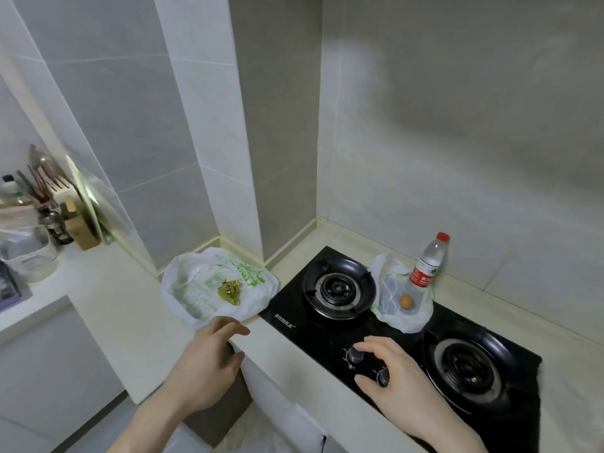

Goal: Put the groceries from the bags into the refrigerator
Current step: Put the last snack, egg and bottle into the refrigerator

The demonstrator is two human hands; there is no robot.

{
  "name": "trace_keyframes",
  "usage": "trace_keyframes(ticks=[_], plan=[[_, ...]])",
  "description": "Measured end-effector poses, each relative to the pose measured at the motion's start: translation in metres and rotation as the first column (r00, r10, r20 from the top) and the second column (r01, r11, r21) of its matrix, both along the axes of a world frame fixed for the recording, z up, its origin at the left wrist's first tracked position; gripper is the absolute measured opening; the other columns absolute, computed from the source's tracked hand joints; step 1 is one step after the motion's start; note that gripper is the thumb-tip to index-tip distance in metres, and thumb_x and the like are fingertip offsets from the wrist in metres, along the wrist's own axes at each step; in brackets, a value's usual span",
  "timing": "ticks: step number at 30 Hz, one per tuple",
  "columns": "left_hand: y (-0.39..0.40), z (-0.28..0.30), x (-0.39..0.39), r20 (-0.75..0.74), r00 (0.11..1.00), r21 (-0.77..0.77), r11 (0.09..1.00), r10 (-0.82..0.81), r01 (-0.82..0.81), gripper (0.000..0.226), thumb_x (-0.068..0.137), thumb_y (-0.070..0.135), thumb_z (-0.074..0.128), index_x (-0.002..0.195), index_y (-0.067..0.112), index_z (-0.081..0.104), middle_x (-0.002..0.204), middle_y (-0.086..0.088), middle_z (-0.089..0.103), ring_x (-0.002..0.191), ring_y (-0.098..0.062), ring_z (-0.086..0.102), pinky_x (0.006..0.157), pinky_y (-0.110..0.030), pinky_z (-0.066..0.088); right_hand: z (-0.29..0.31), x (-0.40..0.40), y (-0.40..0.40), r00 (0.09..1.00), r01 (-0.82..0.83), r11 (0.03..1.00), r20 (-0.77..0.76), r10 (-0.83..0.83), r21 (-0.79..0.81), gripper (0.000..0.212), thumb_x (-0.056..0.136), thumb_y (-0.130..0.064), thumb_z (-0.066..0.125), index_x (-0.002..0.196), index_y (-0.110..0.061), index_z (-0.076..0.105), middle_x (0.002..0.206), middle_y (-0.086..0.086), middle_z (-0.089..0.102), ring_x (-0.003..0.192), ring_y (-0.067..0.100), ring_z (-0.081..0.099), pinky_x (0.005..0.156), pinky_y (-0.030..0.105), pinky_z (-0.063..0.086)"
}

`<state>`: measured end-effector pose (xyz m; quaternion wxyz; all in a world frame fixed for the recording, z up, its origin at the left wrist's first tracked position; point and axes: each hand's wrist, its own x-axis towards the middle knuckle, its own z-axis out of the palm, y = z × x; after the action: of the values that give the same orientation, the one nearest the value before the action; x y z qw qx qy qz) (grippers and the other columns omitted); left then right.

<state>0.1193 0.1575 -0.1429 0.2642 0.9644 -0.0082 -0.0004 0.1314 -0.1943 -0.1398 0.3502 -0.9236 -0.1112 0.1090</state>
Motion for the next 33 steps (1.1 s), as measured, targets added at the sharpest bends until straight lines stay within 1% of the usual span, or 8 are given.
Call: trace_keyframes(ticks=[2,5,8,13,20,24,29,33], plan=[[0.009,-0.008,0.017,-0.017,0.999,-0.012,0.999,0.05,-0.05,0.031,0.089,0.025,0.067,0.117,0.037,0.061,0.126,0.02,0.048,0.117,-0.007,0.052,0.096,-0.02,0.038,-0.003,0.018,0.006,0.999,-0.025,1.0,-0.021,0.025,0.0,0.047,0.091,-0.044,0.07,0.134,-0.048,0.053,0.14,-0.035,0.036,0.118,-0.017,0.045,0.098,0.008,0.036],[0.023,-0.02,0.048,-0.083,0.989,-0.019,0.992,0.122,-0.124,0.032,0.089,0.026,0.067,0.118,0.036,0.06,0.128,0.015,0.05,0.107,-0.007,0.056,0.09,-0.021,0.039,-0.003,0.04,0.01,0.999,-0.03,1.0,-0.038,0.03,0.0,0.046,0.09,-0.042,0.071,0.132,-0.048,0.054,0.137,-0.038,0.035,0.114,-0.016,0.047,0.09,-0.001,0.035],[0.042,-0.039,0.092,-0.173,0.967,0.009,0.982,0.189,-0.19,0.043,0.086,0.03,0.068,0.128,0.03,0.057,0.138,0.007,0.049,0.113,-0.013,0.058,0.089,-0.025,0.043,-0.007,0.056,0.009,0.999,0.006,1.0,-0.041,-0.006,0.0,0.046,0.09,-0.041,0.072,0.132,-0.047,0.054,0.137,-0.038,0.034,0.118,-0.015,0.046,0.099,0.006,0.033],[0.072,-0.071,0.18,-0.302,0.921,0.048,0.969,0.246,-0.243,0.06,0.085,0.034,0.069,0.139,0.019,0.049,0.143,-0.007,0.046,0.117,-0.025,0.057,0.099,-0.032,0.045,-0.019,0.074,0.013,0.991,0.11,0.994,-0.076,-0.11,-0.01,0.045,0.089,-0.04,0.072,0.13,-0.048,0.054,0.131,-0.045,0.031,0.116,-0.02,0.041,0.103,0.013,0.035],[0.098,-0.121,0.269,-0.438,0.846,0.101,0.952,0.303,-0.289,0.079,0.089,0.036,0.062,0.155,0.014,0.024,0.155,-0.015,0.028,0.137,-0.036,0.041,0.112,-0.042,0.036,-0.027,0.103,0.042,0.96,0.255,0.966,-0.112,-0.258,-0.036,0.046,0.09,-0.039,0.071,0.131,-0.047,0.053,0.139,-0.033,0.037,0.118,-0.015,0.044,0.102,0.012,0.032],[0.114,-0.15,0.297,-0.484,0.822,0.126,0.954,0.299,-0.273,0.086,0.09,0.038,0.062,0.157,0.012,0.015,0.154,-0.018,0.026,0.137,-0.037,0.04,0.113,-0.041,0.035,-0.033,0.121,0.057,0.936,0.329,0.942,-0.114,-0.334,-0.06,0.046,0.089,-0.038,0.073,0.131,-0.045,0.055,0.14,-0.029,0.039,0.123,-0.011,0.044,0.103,0.011,0.031],[0.13,-0.18,0.316,-0.507,0.822,0.071,0.963,0.258,-0.258,0.083,0.086,0.044,0.067,0.15,0.008,0.028,0.143,-0.018,0.04,0.128,-0.038,0.049,0.103,-0.043,0.046,-0.039,0.129,0.066,0.911,0.385,0.919,-0.121,-0.393,-0.089,0.049,0.089,-0.039,0.072,0.134,-0.044,0.053,0.141,-0.026,0.039,0.131,-0.008,0.042,0.106,0.011,0.029],[0.143,-0.198,0.325,-0.506,0.823,0.093,0.965,0.258,-0.245,0.08,0.082,0.049,0.07,0.142,0.006,0.038,0.131,-0.016,0.049,0.116,-0.035,0.056,0.095,-0.041,0.051,-0.043,0.128,0.062,0.891,0.426,0.898,-0.123,-0.437,-0.11,0.052,0.087,-0.038,0.074,0.135,-0.042,0.054,0.14,-0.025,0.04,0.127,-0.01,0.043,0.104,0.008,0.026]])
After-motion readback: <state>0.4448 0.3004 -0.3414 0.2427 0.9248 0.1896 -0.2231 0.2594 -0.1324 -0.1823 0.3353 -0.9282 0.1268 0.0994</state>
